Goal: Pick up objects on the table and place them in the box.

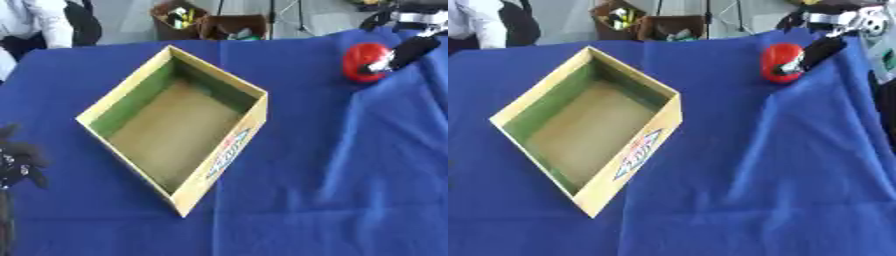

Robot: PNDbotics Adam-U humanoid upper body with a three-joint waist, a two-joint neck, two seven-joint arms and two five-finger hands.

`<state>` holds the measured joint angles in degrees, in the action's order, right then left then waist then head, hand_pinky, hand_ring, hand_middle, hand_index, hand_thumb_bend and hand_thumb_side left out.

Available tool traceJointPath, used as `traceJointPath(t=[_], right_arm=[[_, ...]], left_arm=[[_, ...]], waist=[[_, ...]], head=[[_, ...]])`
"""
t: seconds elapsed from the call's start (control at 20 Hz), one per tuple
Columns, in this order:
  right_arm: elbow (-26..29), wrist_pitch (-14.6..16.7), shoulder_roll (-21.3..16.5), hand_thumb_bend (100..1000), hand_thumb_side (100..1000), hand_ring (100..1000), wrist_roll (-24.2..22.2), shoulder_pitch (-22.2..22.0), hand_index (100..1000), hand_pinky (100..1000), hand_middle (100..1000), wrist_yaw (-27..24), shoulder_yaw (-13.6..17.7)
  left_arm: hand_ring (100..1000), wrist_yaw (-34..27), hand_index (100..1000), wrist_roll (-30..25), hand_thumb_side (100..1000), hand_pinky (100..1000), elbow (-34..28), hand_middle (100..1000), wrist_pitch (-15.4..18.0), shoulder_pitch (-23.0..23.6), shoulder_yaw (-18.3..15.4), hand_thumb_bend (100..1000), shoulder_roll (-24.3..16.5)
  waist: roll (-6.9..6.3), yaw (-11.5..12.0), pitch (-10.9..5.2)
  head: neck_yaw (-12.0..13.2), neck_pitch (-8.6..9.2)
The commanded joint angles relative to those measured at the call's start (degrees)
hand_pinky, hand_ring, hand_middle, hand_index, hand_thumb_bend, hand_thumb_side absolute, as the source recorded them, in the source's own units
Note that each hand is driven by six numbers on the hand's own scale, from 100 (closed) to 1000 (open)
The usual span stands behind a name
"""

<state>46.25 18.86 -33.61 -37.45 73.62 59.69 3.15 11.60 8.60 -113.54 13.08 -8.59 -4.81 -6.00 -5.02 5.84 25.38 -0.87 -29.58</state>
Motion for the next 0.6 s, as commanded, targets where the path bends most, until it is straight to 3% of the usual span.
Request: traceJointPath(t=[0.05,0.6], right_arm=[[0.38,-0.13,-1.47,352,441,966,0.75,1.11,964,850,868,1.21,0.01],[-0.73,0.56,-1.66,233,423,965,-0.39,0.69,964,850,877,3.07,-0.22]], left_arm=[[485,0.08,822,-0.26,964,293,-1.05,522,0.03,-0.35,0.08,100,-0.32],[484,0.07,821,-0.09,959,293,-1.05,521,-0.11,-0.41,0.02,100,-0.05]], waist=[[0.23,0.22,-1.01],[0.18,0.25,-0.43]], head=[[-0.17,0.79],[-0.46,1.18]])
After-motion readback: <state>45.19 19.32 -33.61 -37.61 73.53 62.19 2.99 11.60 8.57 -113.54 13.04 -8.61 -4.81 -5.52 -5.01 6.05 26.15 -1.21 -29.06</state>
